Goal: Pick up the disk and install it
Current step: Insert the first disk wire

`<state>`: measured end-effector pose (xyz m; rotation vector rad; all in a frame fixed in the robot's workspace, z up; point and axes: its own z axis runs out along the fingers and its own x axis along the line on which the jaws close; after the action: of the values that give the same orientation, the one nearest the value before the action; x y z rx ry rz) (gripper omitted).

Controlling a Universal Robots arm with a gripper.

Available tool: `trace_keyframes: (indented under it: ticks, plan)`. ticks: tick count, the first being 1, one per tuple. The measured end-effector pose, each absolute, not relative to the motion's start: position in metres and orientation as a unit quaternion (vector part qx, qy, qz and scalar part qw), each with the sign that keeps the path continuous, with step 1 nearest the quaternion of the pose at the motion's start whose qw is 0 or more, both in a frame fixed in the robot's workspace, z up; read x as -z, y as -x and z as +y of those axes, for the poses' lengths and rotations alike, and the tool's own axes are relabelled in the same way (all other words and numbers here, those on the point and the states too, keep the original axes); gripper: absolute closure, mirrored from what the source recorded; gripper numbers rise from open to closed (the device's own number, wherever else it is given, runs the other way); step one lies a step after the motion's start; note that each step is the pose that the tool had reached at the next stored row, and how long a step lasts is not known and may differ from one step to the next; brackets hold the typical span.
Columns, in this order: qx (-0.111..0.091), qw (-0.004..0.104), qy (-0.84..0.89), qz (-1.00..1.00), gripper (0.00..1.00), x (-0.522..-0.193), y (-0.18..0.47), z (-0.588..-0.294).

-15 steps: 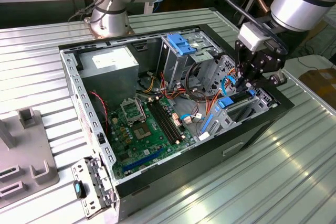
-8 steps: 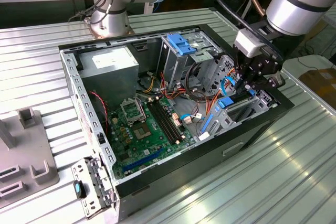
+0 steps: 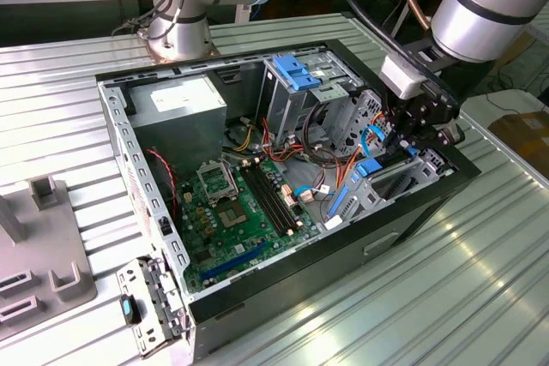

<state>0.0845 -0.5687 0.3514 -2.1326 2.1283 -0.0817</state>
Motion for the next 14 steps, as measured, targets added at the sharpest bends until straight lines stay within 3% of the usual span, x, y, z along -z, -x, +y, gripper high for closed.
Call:
trace_keyframes:
  ticks: [14]
  plan:
    - [0.028,0.063,0.706,0.705,0.84,-0.3478,-0.0833,-0.5722]
